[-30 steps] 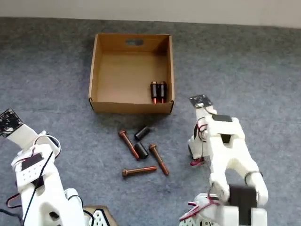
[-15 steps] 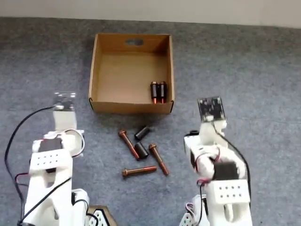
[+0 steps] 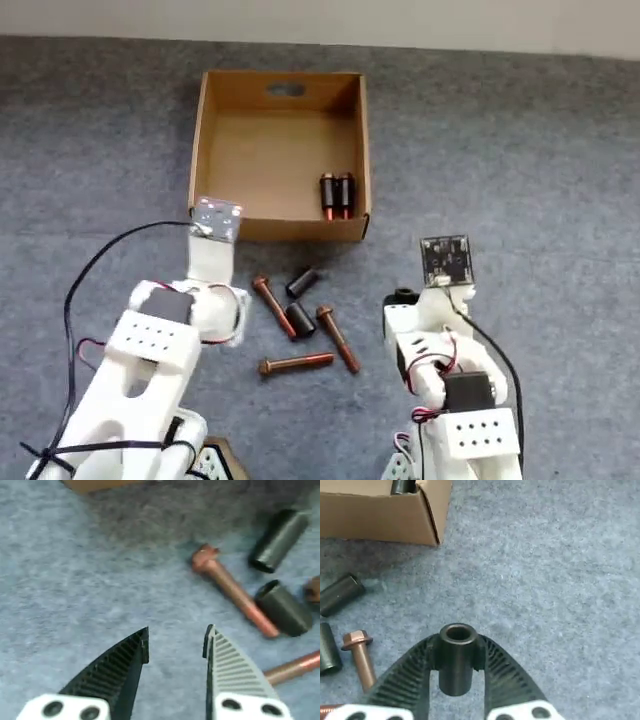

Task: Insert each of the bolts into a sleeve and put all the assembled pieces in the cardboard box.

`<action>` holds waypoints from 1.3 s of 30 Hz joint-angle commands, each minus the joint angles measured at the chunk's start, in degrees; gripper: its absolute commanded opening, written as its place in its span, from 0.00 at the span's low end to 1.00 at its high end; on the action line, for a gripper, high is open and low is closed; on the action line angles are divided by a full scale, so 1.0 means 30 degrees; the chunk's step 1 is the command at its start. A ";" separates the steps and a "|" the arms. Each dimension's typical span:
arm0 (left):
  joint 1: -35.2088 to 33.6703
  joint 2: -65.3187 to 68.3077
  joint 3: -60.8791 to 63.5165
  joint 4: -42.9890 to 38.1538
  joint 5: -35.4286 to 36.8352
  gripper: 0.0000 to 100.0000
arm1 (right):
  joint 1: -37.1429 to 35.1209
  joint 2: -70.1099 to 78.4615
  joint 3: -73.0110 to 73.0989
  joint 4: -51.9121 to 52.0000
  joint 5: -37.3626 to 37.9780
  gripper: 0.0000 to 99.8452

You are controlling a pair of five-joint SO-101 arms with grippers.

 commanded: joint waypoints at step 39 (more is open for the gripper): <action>0.2037 1.2234 -0.9128 0.1524 0.6740 0.19 | -0.0044 -0.0747 0.0073 -0.0278 -0.0234 0.01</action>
